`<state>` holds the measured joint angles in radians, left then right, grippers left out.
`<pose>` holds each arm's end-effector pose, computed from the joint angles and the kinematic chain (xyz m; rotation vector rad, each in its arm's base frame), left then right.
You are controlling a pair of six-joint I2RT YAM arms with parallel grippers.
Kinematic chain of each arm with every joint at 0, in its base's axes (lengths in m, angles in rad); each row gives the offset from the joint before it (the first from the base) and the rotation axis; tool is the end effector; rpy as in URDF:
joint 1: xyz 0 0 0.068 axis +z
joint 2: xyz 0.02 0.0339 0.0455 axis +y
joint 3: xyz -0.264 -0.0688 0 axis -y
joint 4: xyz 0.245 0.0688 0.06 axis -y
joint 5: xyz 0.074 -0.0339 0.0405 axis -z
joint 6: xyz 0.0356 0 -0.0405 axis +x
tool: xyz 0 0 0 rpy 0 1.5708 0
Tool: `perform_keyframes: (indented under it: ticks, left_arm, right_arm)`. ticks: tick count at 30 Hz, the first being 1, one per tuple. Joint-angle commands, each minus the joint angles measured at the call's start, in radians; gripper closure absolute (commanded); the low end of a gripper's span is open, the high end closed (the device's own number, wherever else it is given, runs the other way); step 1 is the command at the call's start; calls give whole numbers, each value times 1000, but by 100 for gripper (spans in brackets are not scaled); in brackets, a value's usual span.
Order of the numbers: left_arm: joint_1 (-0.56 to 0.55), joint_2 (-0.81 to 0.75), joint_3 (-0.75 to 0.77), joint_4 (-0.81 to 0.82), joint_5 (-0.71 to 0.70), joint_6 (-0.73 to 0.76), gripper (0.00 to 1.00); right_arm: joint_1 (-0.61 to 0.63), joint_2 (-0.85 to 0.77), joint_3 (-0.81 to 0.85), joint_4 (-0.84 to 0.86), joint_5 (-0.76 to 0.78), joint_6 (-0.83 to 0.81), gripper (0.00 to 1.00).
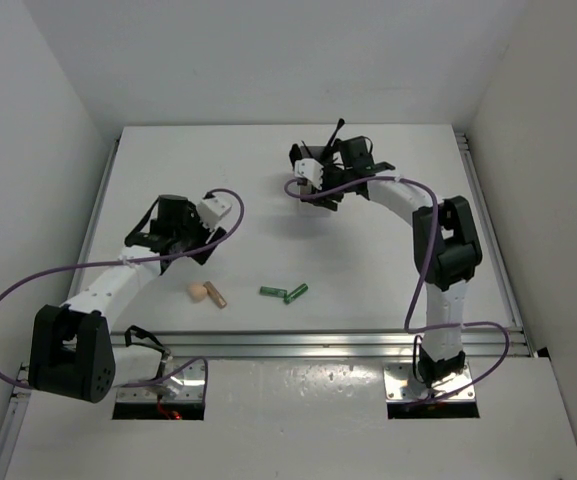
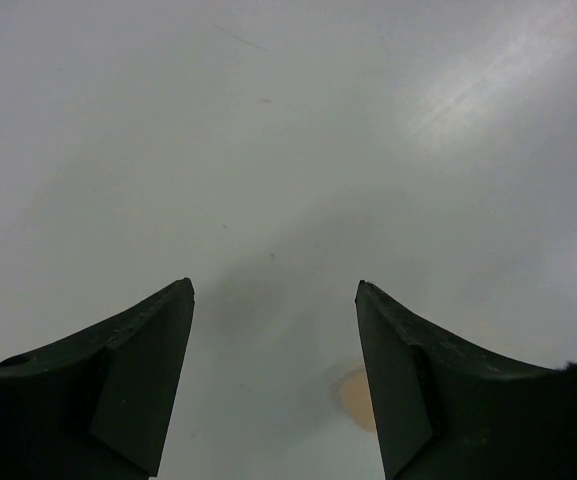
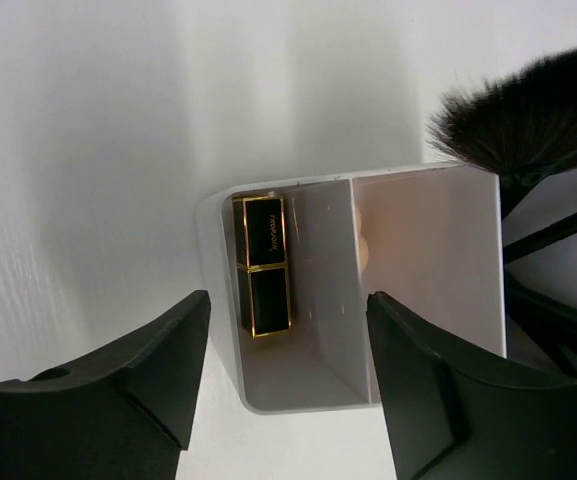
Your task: Organize the makeup
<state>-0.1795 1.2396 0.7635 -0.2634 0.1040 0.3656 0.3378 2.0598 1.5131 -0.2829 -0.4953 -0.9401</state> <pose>0.2554 -0.0501 0.2305 0.6714 2.2056 -0.0249 0.4242 0.1670 0.1928 -1.5414 1.6987 0.2881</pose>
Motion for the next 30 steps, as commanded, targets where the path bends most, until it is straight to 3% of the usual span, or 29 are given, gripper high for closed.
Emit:
perform_keyframes:
  ticks: [1, 5, 11, 17, 22, 28, 29, 30]
  left_arm:
    - [34, -32, -3, -186, 167, 279, 29]
    - [101, 4, 19, -403, 278, 519, 29]
    - [164, 100, 74, -671, 306, 788, 26]
    - [147, 109, 7, -574, 335, 814, 25]
    - [135, 133, -16, -461, 304, 771, 31]
    - [135, 155, -90, -413, 338, 832, 34]
    - [135, 155, -104, -404, 338, 832, 36]
    - [135, 155, -116, -395, 338, 823, 45]
  right_arm:
    - [6, -89, -8, 67, 0, 44, 35]
    - [20, -184, -76, 106, 6, 99, 31]
    - [56, -335, -263, 117, 11, 103, 27]
    - [75, -420, -448, 149, 50, 135, 27]
    - [75, -480, -505, 152, 77, 155, 27]
    - [75, -506, -551, 154, 110, 173, 27]
    - [73, -506, -553, 151, 110, 176, 27]
    - [75, -512, -554, 143, 110, 181, 27]
